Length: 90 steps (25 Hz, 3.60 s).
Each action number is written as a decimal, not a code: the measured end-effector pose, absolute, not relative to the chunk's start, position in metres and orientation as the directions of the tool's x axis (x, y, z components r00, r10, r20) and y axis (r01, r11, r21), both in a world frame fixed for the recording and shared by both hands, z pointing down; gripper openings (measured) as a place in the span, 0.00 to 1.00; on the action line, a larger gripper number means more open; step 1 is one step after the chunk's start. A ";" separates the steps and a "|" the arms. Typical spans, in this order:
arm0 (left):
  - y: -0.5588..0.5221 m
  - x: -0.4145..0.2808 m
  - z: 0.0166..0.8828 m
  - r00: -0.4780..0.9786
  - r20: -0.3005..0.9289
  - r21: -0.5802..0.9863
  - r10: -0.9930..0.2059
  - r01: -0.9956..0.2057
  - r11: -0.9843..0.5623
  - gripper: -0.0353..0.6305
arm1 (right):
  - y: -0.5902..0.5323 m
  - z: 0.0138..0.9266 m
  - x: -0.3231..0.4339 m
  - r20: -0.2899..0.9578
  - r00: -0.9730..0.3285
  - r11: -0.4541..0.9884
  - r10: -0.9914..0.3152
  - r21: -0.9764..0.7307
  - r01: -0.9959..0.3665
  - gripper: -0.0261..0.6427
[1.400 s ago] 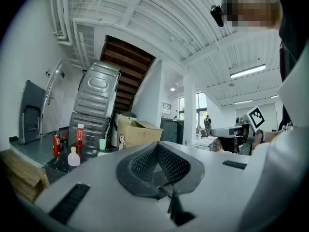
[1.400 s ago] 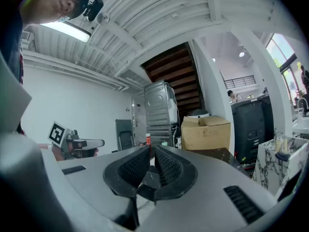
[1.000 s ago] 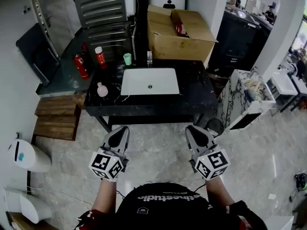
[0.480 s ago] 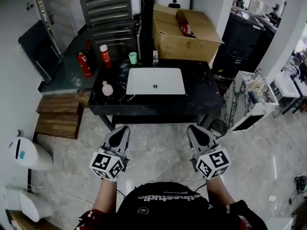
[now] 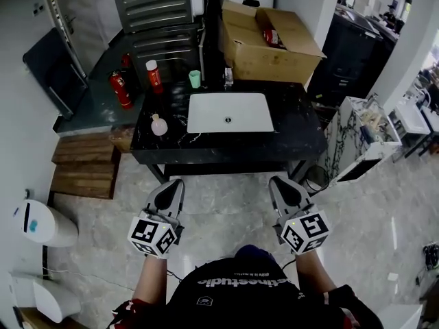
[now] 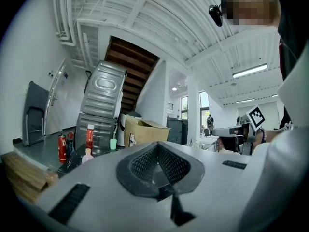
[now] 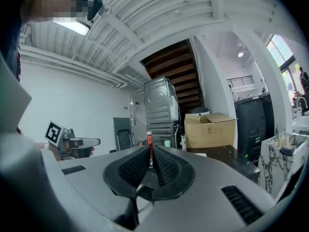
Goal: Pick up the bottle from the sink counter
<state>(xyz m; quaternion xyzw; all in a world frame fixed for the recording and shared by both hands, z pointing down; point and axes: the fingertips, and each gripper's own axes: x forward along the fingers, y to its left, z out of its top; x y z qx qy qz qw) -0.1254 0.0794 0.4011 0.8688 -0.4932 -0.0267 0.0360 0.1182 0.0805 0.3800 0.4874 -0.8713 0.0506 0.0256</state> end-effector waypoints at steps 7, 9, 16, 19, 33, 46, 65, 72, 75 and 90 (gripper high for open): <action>0.041 -0.126 0.417 0.517 0.001 0.103 -0.856 -0.851 -0.515 0.07 | 0.044 0.389 0.115 0.099 -0.526 0.523 -0.845 -0.055 -0.851 0.11; 0.022 -0.122 0.418 0.517 0.000 0.096 -0.856 -0.852 -0.514 0.07 | 0.024 0.391 0.116 0.097 -0.533 0.531 -0.841 -0.051 -0.846 0.11; -0.067 -0.113 0.416 0.479 0.012 0.068 -0.878 -0.876 -0.477 0.07 | -0.074 0.395 0.109 0.085 -0.614 0.613 -0.784 -0.042 -0.789 0.11; -0.109 -0.114 0.410 0.437 0.017 0.046 -0.899 -0.899 -0.436 0.07 | -0.120 0.390 0.103 0.087 -0.673 0.674 -0.734 -0.025 -0.738 0.11; -0.200 -0.155 0.416 0.224 0.067 0.002 -0.972 -0.974 -0.225 0.07 | -0.248 0.396 0.019 0.048 -0.860 0.857 -0.508 -0.071 -0.511 0.11; -0.273 -0.281 0.512 0.154 0.163 0.105 -0.975 -0.985 -0.138 0.30 | -0.291 0.427 -0.124 0.120 -0.911 0.910 -0.394 -0.092 -0.405 0.11; -0.354 -0.317 0.605 0.130 0.330 -0.072 -0.935 -0.984 -0.162 0.25 | -0.336 0.462 -0.123 0.210 -0.828 0.823 -0.520 -0.135 -0.552 0.11; -0.345 -0.308 0.591 0.165 0.317 -0.025 -0.934 -0.983 -0.182 0.24 | -0.328 0.453 -0.105 0.208 -0.812 0.810 -0.545 -0.119 -0.574 0.11; -0.341 -0.289 0.561 0.214 0.284 -0.049 -0.935 -0.970 -0.237 0.24 | -0.325 0.449 -0.089 0.214 -0.795 0.798 -0.567 -0.096 -0.595 0.11; -0.327 -0.137 0.409 0.562 0.131 -0.119 -0.817 -0.809 -0.575 0.24 | -0.325 0.408 0.060 0.143 -0.617 0.613 -0.774 -0.076 -0.787 0.11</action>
